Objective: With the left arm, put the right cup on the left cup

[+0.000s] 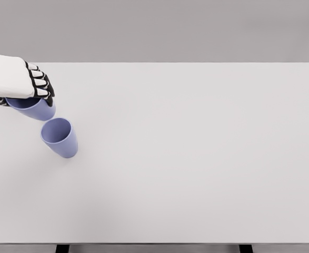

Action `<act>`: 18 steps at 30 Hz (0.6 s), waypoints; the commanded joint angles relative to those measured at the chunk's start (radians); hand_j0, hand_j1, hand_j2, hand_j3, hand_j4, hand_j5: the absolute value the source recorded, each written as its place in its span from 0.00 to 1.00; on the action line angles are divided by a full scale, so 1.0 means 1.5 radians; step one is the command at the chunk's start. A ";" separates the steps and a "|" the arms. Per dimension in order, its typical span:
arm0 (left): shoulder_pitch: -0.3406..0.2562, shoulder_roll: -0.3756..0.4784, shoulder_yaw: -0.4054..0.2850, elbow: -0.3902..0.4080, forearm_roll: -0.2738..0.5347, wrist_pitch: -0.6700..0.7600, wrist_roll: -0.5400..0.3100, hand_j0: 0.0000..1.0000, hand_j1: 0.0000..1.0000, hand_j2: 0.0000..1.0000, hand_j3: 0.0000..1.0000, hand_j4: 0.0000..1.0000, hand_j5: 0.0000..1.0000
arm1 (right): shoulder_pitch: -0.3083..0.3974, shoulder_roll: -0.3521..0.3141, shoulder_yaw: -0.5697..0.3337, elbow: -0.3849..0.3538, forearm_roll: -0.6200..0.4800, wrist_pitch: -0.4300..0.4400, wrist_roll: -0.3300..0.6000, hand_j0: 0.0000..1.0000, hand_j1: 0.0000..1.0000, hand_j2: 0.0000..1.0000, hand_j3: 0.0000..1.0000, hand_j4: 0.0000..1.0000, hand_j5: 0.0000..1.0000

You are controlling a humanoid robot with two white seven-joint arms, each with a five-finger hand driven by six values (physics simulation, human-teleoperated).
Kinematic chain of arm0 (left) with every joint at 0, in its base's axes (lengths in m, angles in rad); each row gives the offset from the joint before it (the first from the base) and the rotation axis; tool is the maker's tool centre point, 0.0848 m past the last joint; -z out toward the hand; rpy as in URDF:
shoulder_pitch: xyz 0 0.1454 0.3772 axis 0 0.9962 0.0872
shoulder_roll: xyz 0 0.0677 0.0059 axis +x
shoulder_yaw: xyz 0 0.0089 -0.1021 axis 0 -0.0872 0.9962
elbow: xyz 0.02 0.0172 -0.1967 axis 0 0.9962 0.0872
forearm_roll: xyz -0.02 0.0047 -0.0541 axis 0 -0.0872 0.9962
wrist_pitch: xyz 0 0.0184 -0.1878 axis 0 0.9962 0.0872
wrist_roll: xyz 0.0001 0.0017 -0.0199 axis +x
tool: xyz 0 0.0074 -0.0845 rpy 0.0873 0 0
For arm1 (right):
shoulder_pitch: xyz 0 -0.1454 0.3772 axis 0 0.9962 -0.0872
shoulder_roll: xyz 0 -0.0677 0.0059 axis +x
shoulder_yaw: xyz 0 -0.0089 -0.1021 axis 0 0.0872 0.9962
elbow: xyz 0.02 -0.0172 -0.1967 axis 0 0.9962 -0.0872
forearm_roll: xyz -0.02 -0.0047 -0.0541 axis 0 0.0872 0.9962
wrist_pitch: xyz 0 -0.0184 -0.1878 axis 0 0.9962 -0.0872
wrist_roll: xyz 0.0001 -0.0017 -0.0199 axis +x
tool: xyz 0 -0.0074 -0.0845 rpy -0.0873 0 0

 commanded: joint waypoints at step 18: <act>0.010 -0.007 -0.008 0.000 0.001 0.001 0.001 0.57 0.57 0.57 0.57 0.57 0.57 | 0.000 0.000 0.000 0.000 0.000 0.000 0.000 1.00 1.00 1.00 1.00 1.00 1.00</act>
